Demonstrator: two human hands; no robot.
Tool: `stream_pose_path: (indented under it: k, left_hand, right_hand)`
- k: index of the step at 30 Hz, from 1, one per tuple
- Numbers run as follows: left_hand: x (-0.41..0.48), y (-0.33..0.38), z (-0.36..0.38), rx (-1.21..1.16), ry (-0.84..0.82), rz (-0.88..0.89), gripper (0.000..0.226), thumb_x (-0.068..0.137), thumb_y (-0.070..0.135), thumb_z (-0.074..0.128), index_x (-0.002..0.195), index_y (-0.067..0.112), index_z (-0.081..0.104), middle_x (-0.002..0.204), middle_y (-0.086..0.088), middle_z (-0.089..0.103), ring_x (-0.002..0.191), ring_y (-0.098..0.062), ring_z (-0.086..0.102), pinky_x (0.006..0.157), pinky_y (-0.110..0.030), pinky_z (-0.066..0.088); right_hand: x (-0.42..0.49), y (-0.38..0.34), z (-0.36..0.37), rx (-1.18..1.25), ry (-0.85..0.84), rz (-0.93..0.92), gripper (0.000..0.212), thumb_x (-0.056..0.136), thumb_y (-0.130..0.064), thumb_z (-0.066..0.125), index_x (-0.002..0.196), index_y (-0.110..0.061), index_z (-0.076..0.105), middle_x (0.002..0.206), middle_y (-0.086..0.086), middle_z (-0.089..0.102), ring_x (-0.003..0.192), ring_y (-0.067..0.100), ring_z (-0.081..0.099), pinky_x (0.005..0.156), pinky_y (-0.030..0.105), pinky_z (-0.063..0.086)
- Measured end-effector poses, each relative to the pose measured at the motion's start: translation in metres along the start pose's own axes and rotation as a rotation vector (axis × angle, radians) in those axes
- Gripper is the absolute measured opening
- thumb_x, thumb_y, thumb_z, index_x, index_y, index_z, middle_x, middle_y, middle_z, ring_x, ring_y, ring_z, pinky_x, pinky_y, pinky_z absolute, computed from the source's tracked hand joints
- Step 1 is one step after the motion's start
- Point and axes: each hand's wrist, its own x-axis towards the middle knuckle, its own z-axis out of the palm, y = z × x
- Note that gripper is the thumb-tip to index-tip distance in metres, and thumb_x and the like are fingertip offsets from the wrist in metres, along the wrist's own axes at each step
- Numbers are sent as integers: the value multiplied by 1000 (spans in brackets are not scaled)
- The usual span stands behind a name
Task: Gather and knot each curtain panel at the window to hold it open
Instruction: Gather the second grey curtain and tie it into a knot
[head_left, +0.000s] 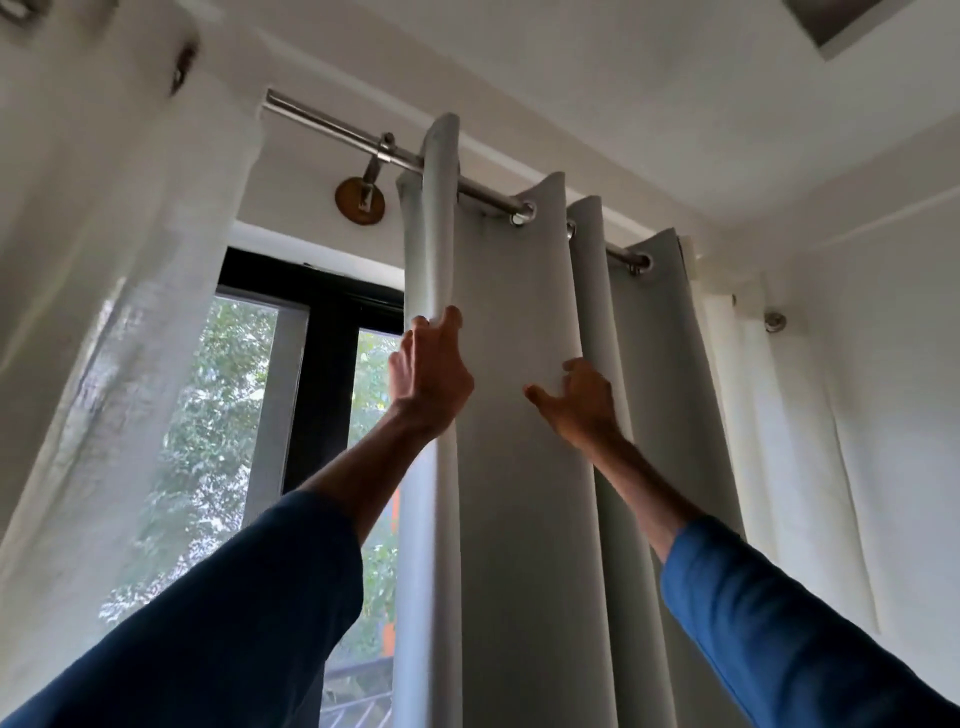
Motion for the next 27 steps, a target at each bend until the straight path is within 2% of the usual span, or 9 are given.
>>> stream_pose_path:
  k: [4, 7, 9, 12, 14, 17, 20, 24, 27]
  left_hand:
    - [13, -15, -2, 12, 46, 22, 34, 81, 7, 57, 110, 22, 51, 97, -9, 57, 87, -32, 61, 63, -35, 40]
    - [20, -26, 1, 18, 76, 59, 35, 82, 8, 57, 113, 22, 49, 98, -9, 58, 89, -31, 62, 64, -36, 41]
    - [24, -30, 2, 21, 92, 84, 37, 83, 8, 56, 116, 22, 46, 98, -9, 58, 88, -31, 62, 63, -36, 40]
    - [30, -33, 6, 13, 123, 115, 41, 84, 8, 57, 121, 21, 44, 98, -8, 59, 83, -28, 62, 61, -34, 37]
    - [36, -35, 10, -5, 144, 125, 43, 86, 8, 58, 123, 20, 42, 97, -7, 60, 77, -24, 60, 59, -31, 36]
    - [46, -36, 16, -37, 198, 143, 48, 86, 9, 59, 127, 19, 37, 99, -9, 62, 77, -28, 65, 59, -34, 48]
    - [55, -36, 18, -51, 263, 138, 55, 86, 10, 60, 133, 18, 32, 97, -10, 63, 77, -32, 68, 63, -37, 54]
    - [70, -35, 20, -18, 251, 68, 75, 87, 12, 63, 146, 10, 18, 102, -16, 67, 84, -38, 69, 75, -49, 59]
    - [83, -29, 22, 59, 217, 22, 52, 91, 15, 61, 134, 4, 33, 108, -19, 67, 97, -41, 67, 79, -46, 54]
  right_hand:
    - [23, 2, 5, -75, 112, 6, 82, 81, -42, 80, 141, -3, 40, 143, 19, 44, 134, 36, 40, 107, 40, 37]
    - [37, 5, 7, -65, 190, 54, 87, 76, -41, 84, 138, 0, 39, 140, 22, 47, 130, 41, 45, 103, 46, 42]
    - [45, 7, 8, 6, 168, 94, 88, 76, -39, 86, 138, 1, 38, 138, 23, 52, 128, 41, 51, 101, 45, 45]
    - [53, 7, 13, 34, 81, 112, 75, 80, -39, 82, 134, 2, 47, 134, 23, 56, 123, 40, 55, 96, 42, 48]
    - [56, 6, 20, 10, 88, 42, 60, 86, -35, 77, 129, 0, 55, 131, 22, 60, 121, 39, 57, 93, 39, 47]
    - [55, 9, 30, -22, 145, -73, 48, 95, -33, 62, 126, 3, 56, 127, 25, 60, 119, 41, 55, 89, 39, 41]
    - [54, 11, 32, -36, 193, -62, 36, 97, -27, 59, 121, 0, 58, 121, 21, 63, 114, 40, 58, 76, 31, 34]
    - [68, 14, 32, -45, 212, -36, 39, 98, -25, 60, 126, 1, 55, 128, 22, 59, 120, 40, 54, 88, 37, 42]
    - [82, 16, 31, 6, 251, -63, 38, 98, -25, 59, 126, 2, 56, 128, 23, 60, 118, 41, 56, 85, 38, 44]
